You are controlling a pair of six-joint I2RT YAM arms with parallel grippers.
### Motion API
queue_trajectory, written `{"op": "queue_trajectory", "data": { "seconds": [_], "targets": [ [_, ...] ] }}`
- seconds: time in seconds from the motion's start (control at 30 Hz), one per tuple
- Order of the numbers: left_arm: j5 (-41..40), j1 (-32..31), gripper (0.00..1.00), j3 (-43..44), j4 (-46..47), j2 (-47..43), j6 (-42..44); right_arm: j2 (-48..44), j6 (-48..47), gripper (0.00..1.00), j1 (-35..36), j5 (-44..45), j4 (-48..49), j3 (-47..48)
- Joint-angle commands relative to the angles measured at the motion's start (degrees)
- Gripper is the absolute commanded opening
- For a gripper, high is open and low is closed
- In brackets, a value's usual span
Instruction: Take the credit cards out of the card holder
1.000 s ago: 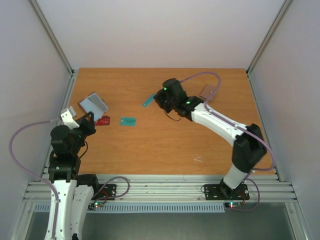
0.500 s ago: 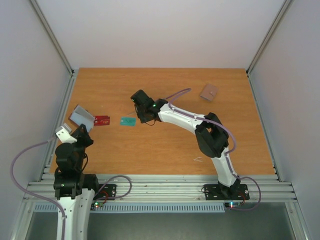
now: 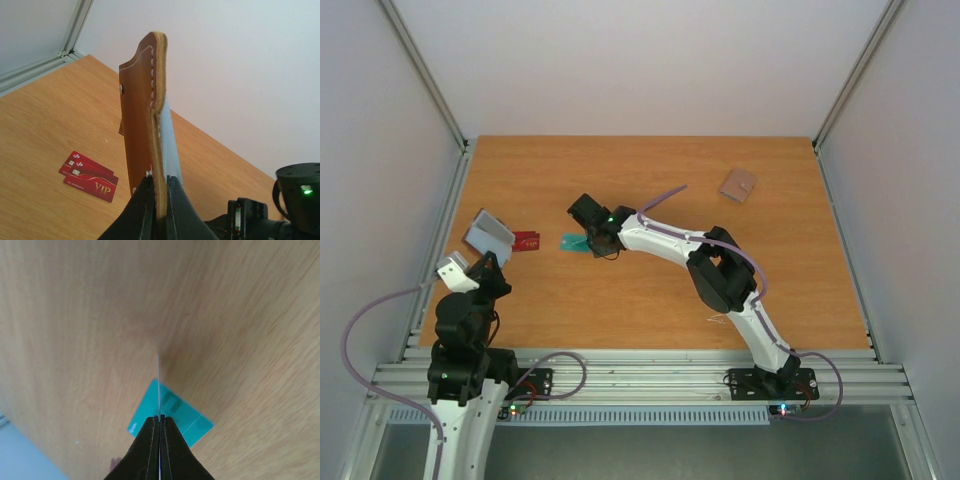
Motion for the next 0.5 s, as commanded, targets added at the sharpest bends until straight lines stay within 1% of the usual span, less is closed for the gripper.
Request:
{"op": "queue_trajectory", "data": {
  "seconds": [0.0,0.1,0.27,0.47],
  "targets": [
    [-1.96,-0.61,0.00,-0.35,3.85,-1.11,1.54,2.11,11.69,0.01,0.70,3.04,-1.75,2.17],
    [-1.68,-0.71,0.00,-0.31,4.08,-1.03,1.68,2.76,12.24,0.01,0.70,3.93,-1.16,3.08],
    [-1.60,-0.76,0.00,-0.24,3.95,-1.15,1.69,4.16,13.67,0.01,0.70,3.09,2.63,2.80],
    [-1.32,-0.71,0.00,-0.40,4.10,-0.98,1.60,5.32,13.45,0.02,0.86,3.16,5.55,3.83]
  ]
}}
